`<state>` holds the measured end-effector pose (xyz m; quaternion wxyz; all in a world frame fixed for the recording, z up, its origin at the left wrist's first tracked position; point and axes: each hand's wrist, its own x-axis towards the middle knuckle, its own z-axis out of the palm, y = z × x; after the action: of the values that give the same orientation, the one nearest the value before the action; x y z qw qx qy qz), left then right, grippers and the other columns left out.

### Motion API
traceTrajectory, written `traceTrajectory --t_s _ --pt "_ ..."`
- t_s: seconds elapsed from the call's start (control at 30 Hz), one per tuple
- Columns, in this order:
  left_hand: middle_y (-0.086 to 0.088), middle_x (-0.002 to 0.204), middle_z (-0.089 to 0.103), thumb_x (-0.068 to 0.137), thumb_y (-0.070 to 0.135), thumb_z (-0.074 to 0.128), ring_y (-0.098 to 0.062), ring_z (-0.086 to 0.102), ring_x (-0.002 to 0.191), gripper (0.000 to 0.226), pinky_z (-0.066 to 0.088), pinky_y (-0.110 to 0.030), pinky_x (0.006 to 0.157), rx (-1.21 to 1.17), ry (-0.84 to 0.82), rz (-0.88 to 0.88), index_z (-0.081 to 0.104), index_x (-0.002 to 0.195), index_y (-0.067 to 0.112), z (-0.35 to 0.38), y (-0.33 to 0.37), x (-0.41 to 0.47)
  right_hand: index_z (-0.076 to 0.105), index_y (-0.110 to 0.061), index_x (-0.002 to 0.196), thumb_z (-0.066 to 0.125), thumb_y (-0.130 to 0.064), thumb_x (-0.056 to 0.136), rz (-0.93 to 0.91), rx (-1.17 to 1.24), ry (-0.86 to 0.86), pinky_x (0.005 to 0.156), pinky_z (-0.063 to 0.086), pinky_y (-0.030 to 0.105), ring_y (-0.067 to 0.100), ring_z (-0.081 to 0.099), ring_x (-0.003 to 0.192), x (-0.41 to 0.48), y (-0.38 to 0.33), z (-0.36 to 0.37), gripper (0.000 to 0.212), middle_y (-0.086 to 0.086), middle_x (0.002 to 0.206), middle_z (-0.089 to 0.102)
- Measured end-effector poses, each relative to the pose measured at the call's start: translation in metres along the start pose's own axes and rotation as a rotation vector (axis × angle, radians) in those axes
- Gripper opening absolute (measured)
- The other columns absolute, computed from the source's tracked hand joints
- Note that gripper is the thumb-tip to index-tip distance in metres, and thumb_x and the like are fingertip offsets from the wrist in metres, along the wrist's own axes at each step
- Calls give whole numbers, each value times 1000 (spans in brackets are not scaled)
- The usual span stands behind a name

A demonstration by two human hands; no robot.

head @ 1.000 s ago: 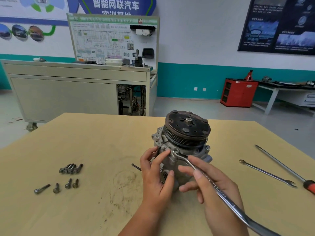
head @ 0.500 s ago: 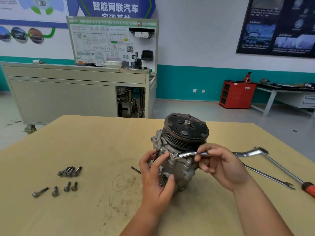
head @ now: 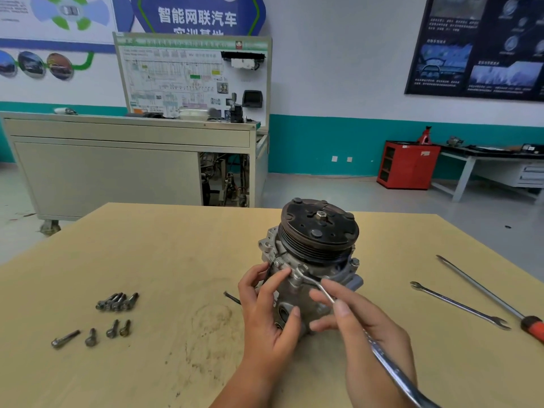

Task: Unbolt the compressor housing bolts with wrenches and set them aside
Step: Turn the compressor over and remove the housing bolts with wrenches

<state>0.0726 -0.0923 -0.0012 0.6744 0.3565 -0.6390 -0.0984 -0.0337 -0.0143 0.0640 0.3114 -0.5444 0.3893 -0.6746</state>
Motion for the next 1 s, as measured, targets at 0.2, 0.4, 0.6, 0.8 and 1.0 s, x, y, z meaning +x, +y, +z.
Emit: traceTrajectory --t_s 0.2,0.4,0.6,0.8,1.0 --pt "-9 129 36 75 27 51 -8 32 130 48 25 -14 107 9 -5 -5 51 122 32 1 0 0 72 -41 90 51 -22 76 42 -61 -104 48 44 8 14 67 51 16 -7 -9 32 -7 77 75" --pt "-6 129 35 73 25 52 -9 32 130 49 26 -14 107 -4 -10 -15 51 121 35 1 -2 1 74 -9 62 48 -14 62 372 317 -374 37 27 14 19 53 36 81 8 -42 27 18 57 66" --pt "-6 129 35 73 25 52 -8 33 129 50 27 -16 107 -22 -1 -18 50 120 40 2 -2 2 69 0 92 67 -25 79 323 957 -386 56 44 23 26 66 68 58 27 -49 28 28 88 69" --pt "-8 129 36 73 26 51 -7 33 128 49 28 -18 107 -13 -3 -20 49 119 42 2 1 1 74 -23 90 48 -19 76 42 121 -99 45 39 8 22 71 61 8 8 -17 30 -3 90 75" --pt "-7 130 35 77 30 52 -9 33 129 46 27 -17 107 -8 -7 -10 48 122 42 0 0 0 67 -46 97 51 -33 77 11 -118 -136 61 47 6 10 69 59 3 -5 2 29 -21 84 72"
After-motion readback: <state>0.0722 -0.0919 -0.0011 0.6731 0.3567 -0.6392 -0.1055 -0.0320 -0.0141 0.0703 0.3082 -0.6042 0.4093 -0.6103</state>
